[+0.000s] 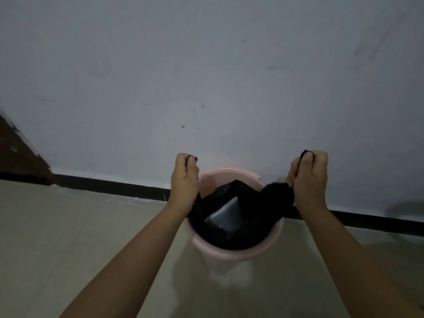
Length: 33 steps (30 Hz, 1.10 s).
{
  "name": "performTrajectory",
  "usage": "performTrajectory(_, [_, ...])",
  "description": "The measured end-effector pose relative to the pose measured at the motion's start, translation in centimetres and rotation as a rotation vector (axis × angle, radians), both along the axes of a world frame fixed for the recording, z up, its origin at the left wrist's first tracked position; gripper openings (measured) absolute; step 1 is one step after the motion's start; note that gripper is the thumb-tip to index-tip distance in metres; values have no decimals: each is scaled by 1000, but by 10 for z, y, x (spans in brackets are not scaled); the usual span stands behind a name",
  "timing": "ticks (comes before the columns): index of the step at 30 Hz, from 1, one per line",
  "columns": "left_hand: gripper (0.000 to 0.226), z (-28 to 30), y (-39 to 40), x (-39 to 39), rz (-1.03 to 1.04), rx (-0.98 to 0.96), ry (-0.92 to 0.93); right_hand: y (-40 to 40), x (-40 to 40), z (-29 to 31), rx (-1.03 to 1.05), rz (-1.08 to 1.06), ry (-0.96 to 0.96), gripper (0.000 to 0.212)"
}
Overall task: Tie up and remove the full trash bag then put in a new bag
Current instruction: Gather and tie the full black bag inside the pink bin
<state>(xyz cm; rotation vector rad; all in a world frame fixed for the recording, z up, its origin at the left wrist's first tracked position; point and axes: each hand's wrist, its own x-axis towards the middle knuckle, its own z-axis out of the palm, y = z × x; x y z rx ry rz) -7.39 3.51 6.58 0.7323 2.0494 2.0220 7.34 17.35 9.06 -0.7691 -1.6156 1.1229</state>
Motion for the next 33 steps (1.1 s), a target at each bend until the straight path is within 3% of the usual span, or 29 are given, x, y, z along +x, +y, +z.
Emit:
performTrajectory(2, [21, 1, 5, -2, 24, 23, -34, 12, 1, 1, -41, -7, 35, 35])
performTrajectory(4, [18, -4, 4, 1, 4, -64, -56, 19, 0, -12, -61, 49, -47, 31])
performTrajectory(8, [57, -27, -9, 11, -160, -173, -53, 20, 5, -48, -41, 259, -201, 25])
performTrajectory(12, [116, -46, -31, 9, -336, -320, 52, 30, 21, -70, -32, 438, -371, 82])
performTrajectory(14, [102, -52, -37, 12, -406, -307, 53, 36, 25, -83, -47, 512, -412, 103])
performTrajectory(16, [107, -58, -39, 13, -422, -358, 75, 39, 25, -94, -88, 545, -444, 126])
performTrajectory(18, [91, -67, -34, 8, -501, -377, 149, 47, 16, -105, -121, 602, -461, 132])
performTrajectory(19, [95, -73, -30, 4, -516, -407, 143, 50, 8, -107, -128, 625, -465, 126])
performTrajectory(21, [118, -83, -16, -10, -469, -434, 163, 56, -10, -111, -124, 613, -416, 95])
performTrajectory(22, [119, -90, -9, -18, -475, -436, 146, 59, -20, -112, -135, 593, -395, 79])
performTrajectory(24, [101, -87, 8, -21, -474, -442, 171, 62, -35, -115, -115, 570, -396, 54])
performTrajectory(26, [65, -88, 27, -20, -463, -449, 229, 65, -45, -123, -109, 561, -432, 40])
performTrajectory(29, [18, -88, 45, -8, -522, -430, 173, 65, -52, -131, -340, 521, -348, 22])
performTrajectory(31, [13, -86, 52, 0, -428, -371, 34, 66, -53, -137, -497, 459, -242, 21])
performTrajectory(33, [36, -82, 52, 0, -205, -358, -122, 65, -53, -141, -546, 367, -195, 20])
